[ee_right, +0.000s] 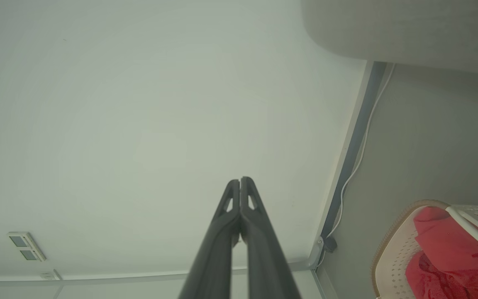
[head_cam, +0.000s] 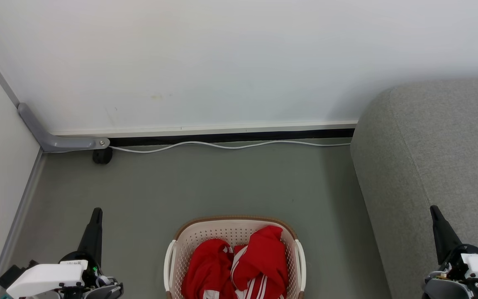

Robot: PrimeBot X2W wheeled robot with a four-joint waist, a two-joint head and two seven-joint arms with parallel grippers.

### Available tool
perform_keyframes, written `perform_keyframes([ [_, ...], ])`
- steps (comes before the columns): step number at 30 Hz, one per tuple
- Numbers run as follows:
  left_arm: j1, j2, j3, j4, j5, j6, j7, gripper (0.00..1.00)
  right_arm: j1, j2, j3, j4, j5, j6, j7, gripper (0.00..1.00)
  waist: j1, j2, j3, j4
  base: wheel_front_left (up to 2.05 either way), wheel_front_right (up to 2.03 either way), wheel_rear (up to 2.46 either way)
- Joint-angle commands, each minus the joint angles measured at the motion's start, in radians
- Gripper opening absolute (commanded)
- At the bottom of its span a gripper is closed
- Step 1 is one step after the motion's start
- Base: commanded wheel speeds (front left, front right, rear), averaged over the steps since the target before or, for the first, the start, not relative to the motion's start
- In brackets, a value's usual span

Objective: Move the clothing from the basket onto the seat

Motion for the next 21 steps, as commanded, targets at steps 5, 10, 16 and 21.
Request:
perform_keyframes([
  [5,-0.056,0.01,0.032,-0.024,0.003,-0.008,0.006,0.0,-0.039,-0.01,0.018,-0.03,0.001,0.002,0.007,0.0,0.0,0.0,0.0,0.0,0.0,0.0,0.0],
  [10,-0.056,0.01,0.032,-0.024,0.003,-0.008,0.006,0.0,-0.039,-0.01,0.018,-0.03,0.001,0.002,0.007,0.0,0.0,0.0,0.0,0.0,0.0,0.0,0.0],
  [16,-0.056,0.01,0.032,-0.024,0.003,-0.008,0.006,0.0,-0.039,-0.01,0.018,-0.03,0.001,0.002,0.007,0.0,0.0,0.0,0.0,0.0,0.0,0.0,0.0],
  [21,-0.056,0.01,0.032,-0.024,0.003,-0.008,0.006,0.0,-0.039,-0.01,0.018,-0.03,0.001,0.002,0.007,0.0,0.0,0.0,0.0,0.0,0.0,0.0,0.0],
])
